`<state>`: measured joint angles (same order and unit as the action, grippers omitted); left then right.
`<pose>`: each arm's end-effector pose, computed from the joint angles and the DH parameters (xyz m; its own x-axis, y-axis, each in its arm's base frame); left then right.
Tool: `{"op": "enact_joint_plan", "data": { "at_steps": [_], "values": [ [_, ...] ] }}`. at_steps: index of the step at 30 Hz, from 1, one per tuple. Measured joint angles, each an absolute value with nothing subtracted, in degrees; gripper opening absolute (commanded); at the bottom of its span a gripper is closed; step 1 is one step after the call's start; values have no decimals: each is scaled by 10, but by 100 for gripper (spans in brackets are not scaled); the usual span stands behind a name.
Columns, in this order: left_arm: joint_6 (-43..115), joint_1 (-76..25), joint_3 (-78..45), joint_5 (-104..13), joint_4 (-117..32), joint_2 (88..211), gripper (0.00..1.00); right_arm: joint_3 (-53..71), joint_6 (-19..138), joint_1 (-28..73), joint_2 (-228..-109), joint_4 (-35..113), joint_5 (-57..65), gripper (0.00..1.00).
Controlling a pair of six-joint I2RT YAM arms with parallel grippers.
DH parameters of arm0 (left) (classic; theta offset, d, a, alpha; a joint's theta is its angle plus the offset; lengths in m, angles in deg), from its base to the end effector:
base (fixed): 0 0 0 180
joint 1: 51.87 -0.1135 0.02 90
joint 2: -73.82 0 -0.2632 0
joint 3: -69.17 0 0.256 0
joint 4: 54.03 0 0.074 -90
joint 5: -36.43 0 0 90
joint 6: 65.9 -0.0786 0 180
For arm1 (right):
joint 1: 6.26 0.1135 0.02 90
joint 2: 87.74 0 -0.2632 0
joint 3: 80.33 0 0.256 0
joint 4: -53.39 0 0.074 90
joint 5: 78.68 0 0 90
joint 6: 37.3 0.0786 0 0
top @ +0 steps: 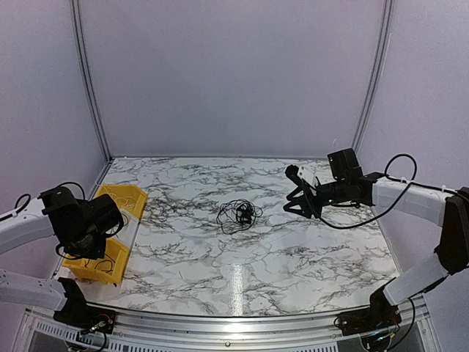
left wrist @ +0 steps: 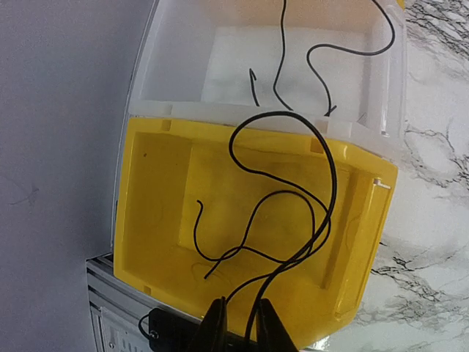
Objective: Untangle the cables
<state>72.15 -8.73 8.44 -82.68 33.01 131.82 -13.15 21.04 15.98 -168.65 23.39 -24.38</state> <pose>0.1359 -0.0749 0.2069 -0.9035 -0.0438 -0.4263 -0.1642 0.9543 0.2499 0.2850 0.1661 0.2174 -0.1784 -0.5335 -0.8268 -0.9297 0.3666 -0.0359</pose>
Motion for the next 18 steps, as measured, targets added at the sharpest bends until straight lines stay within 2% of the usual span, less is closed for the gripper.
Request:
{"op": "enact_joint_plan", "data": {
  "at_steps": [3, 6, 9, 13, 18],
  "values": [
    [712, -111, 86, -819, 326, 1347, 20, -131, 210, 160, -1686, 233, -244, 44],
    [706, -121, 86, -816, 320, 1377, 33, -131, 209, 160, -1687, 233, -244, 44],
    [702, -122, 86, -815, 316, 1383, 38, -131, 209, 160, -1688, 232, -244, 44],
    [702, -122, 86, -815, 315, 1381, 52, -131, 209, 160, -1688, 231, -244, 44],
    [696, -122, 66, -815, 312, 1378, 64, -131, 209, 160, -1689, 231, -244, 44]
  ]
}}
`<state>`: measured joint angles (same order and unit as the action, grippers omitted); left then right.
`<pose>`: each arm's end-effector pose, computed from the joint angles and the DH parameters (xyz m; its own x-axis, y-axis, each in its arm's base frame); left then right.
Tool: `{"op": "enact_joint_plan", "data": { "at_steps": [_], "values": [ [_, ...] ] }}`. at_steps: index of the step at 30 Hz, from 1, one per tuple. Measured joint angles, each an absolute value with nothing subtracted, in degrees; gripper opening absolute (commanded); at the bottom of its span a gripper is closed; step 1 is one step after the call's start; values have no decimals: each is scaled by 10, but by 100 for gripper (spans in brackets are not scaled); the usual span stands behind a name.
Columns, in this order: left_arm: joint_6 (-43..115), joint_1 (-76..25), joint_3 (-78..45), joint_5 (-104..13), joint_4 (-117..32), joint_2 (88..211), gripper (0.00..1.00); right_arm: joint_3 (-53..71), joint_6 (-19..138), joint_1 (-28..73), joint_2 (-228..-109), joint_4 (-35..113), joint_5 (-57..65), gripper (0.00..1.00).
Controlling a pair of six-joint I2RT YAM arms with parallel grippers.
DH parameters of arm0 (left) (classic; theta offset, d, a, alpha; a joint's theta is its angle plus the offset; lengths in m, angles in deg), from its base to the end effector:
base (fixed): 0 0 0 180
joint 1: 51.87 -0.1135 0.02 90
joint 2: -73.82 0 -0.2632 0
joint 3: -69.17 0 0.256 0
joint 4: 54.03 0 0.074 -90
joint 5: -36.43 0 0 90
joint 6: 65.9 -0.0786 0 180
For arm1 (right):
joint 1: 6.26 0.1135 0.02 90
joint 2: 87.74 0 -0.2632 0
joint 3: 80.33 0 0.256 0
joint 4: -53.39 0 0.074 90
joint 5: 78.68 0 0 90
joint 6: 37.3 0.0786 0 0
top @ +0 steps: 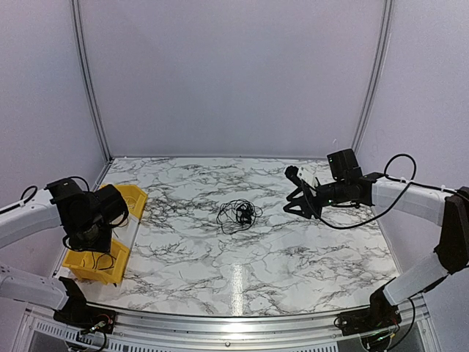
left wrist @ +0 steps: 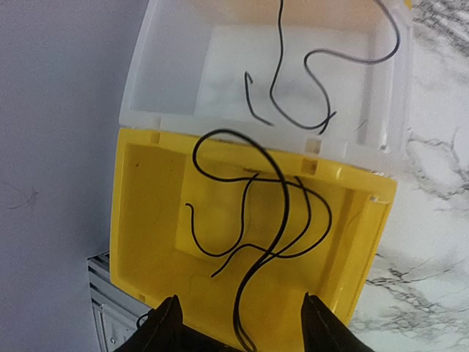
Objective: Untangle the cables
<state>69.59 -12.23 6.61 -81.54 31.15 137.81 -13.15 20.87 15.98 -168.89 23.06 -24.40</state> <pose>0.1536 -0.0794 0.2005 -0.9255 -0.0512 -0.3753 -0.1682 0.9433 0.2860 0.2849 0.1661 0.2155 -0.1832 -0.5375 -0.8231 -0.9306 0.3647 -0.0310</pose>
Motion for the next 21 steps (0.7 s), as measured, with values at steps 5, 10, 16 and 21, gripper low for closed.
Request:
{"op": "enact_joint_plan", "data": {
  "at_steps": [5, 10, 16, 21],
  "values": [
    [681, -125, -1, -828, 270, 1317, 66, -131, 208, 160, -1689, 230, -244, 44],
    [660, -158, -17, -834, 250, 1311, 59, -131, 207, 160, -1689, 229, -244, 43],
    [642, -189, 24, -805, 226, 1400, 47, -131, 206, 160, -1689, 226, -244, 43],
    [651, -192, 54, -809, 226, 1443, 12, -131, 205, 160, -1689, 226, -244, 44]
  ]
}}
